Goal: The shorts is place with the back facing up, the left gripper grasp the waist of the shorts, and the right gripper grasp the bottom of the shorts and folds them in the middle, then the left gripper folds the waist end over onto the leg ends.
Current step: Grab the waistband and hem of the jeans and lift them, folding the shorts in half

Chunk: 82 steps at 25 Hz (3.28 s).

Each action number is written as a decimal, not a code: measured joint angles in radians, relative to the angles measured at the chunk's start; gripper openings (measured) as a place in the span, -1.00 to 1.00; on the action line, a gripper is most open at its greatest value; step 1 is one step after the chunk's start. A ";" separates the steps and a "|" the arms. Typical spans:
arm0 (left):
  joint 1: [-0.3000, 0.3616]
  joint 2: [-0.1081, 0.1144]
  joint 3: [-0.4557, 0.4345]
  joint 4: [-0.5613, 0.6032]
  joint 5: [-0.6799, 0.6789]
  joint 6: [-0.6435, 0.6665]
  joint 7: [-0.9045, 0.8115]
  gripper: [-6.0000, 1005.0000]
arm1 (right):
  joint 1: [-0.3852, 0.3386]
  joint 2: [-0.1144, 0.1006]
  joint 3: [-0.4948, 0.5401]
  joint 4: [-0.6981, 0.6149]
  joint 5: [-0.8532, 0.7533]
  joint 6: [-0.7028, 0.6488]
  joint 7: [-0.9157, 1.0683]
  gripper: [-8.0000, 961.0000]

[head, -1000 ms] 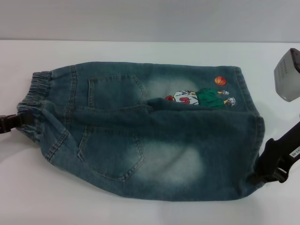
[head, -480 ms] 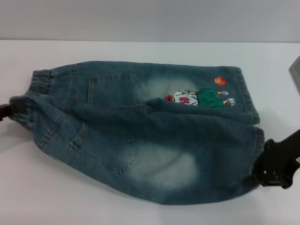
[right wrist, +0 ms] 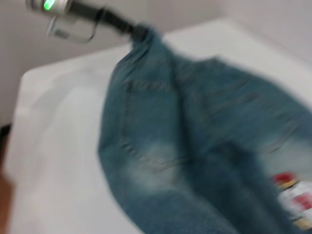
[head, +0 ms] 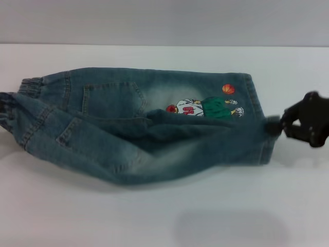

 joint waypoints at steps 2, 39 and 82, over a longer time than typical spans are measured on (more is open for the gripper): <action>0.003 0.000 -0.019 0.001 0.000 0.000 0.000 -0.65 | -0.005 0.001 0.026 0.003 0.016 0.037 -0.016 -0.99; -0.083 -0.089 -0.036 -0.011 0.006 -0.296 0.058 -0.61 | 0.044 0.054 0.053 0.311 0.184 0.679 -0.145 -0.98; -0.174 -0.138 -0.008 -0.010 0.006 -0.526 0.117 -0.55 | 0.143 0.064 -0.032 0.474 0.213 0.982 -0.169 -0.98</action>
